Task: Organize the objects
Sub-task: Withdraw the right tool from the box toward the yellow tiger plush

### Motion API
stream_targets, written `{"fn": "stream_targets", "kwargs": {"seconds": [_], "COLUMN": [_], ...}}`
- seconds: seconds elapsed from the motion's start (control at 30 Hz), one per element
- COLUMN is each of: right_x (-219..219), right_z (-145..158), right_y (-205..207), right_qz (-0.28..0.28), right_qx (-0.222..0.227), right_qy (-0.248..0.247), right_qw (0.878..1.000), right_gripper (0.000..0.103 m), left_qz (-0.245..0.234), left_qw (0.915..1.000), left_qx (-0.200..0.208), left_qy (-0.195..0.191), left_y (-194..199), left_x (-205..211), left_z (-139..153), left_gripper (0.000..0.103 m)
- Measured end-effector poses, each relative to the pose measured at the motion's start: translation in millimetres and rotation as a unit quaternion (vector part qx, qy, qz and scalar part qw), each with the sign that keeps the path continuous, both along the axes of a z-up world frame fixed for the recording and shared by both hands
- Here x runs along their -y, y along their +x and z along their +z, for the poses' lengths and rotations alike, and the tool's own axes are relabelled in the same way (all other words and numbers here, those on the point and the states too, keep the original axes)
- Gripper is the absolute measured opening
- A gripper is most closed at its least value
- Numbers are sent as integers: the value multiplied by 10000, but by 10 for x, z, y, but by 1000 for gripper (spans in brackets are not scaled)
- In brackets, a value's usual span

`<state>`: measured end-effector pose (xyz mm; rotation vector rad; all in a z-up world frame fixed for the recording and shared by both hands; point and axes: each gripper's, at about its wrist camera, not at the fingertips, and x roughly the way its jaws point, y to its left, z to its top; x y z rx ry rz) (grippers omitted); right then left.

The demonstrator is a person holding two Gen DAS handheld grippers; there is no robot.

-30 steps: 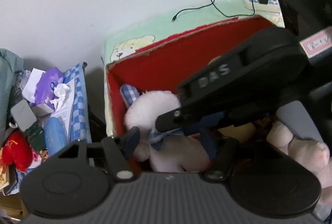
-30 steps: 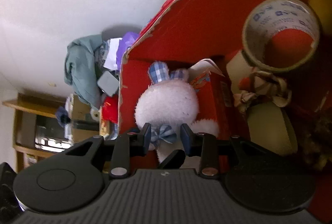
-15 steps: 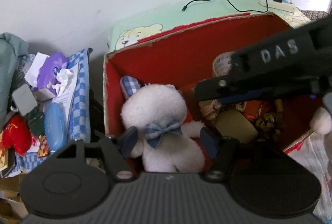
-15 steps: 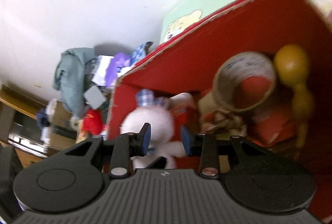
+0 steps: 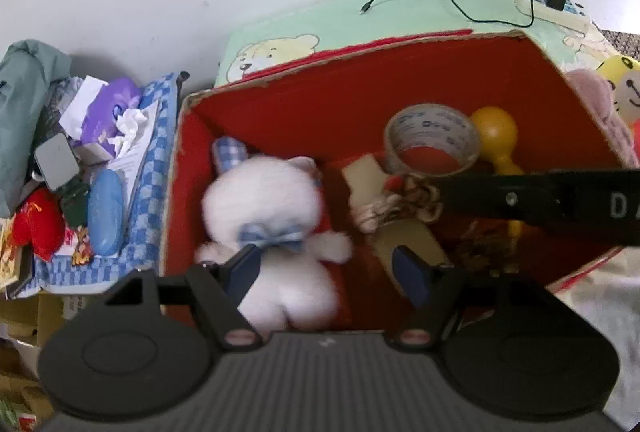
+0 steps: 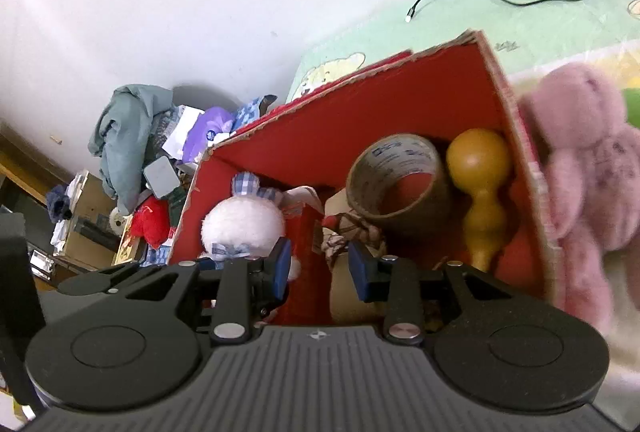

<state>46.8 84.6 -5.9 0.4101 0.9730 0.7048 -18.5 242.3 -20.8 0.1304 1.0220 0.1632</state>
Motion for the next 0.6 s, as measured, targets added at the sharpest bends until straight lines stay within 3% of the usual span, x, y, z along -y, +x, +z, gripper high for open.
{"fn": "stream_targets", "kwargs": {"seconds": [0.37,0.6], "right_x": [488,913], "right_z": [175,201], "right_y": [-105,-144], "right_qz": [137,59], "right_qx": [321,511], "right_qy": [132,101], "right_qw": [9993,9986], "right_gripper": [36,36], "left_qz": [-44,-218], "left_qw": [9995,9988], "left_qx": [298,407], "left_qy": [21,-172], "left_y": [-50,-42], "left_x": [547,970], "left_z": [225,330], "left_gripper": [75,75]}}
